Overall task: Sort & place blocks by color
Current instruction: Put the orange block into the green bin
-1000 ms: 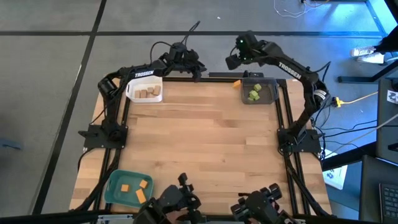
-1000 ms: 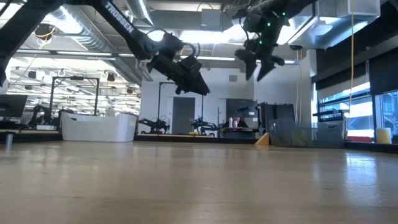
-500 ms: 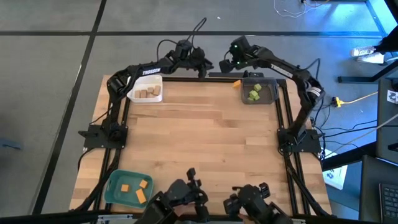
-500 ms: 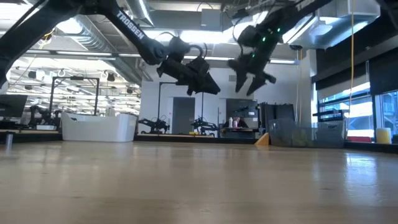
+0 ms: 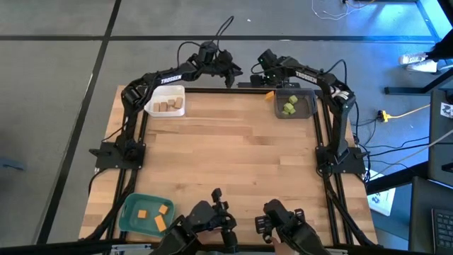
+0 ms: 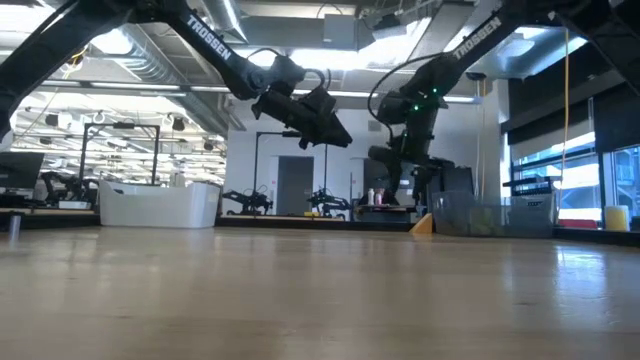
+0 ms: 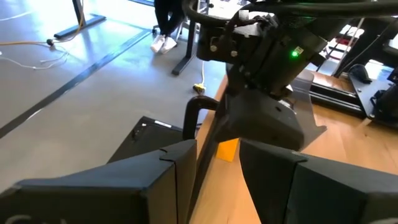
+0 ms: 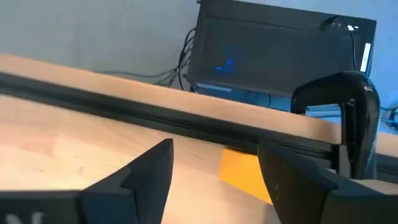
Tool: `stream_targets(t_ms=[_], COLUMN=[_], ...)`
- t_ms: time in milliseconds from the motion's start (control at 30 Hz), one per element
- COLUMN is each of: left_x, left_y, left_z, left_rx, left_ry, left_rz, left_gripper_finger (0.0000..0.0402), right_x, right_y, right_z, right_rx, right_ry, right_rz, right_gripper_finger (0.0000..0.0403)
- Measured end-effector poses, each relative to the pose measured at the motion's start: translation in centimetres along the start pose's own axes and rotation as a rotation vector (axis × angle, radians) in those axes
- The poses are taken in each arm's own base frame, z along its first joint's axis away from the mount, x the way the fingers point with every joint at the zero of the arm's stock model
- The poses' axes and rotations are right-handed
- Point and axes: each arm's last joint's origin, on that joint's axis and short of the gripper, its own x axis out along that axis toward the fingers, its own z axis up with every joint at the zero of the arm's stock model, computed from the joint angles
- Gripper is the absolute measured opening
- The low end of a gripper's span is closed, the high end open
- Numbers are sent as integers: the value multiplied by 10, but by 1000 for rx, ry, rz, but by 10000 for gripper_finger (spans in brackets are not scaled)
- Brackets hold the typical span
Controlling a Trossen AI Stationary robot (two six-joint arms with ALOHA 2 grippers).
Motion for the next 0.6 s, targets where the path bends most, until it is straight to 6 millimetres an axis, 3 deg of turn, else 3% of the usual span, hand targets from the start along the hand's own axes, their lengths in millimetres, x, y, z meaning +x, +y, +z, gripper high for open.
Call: stream_targets(t_ms=[433,600], left_x=[-2,-2], left_y=[4,4], left_z=[0,0], left_rx=[-2,-2], left_ry=[-2,-2], left_rz=[8,8], left_gripper_finger=[117,117], right_x=[2,3], right_y=[-23,-30], right_z=[4,7], right_rx=[-17,9], right_ry=[67,107], right_rz=[-59,17], right_gripper_finger=[233,233])
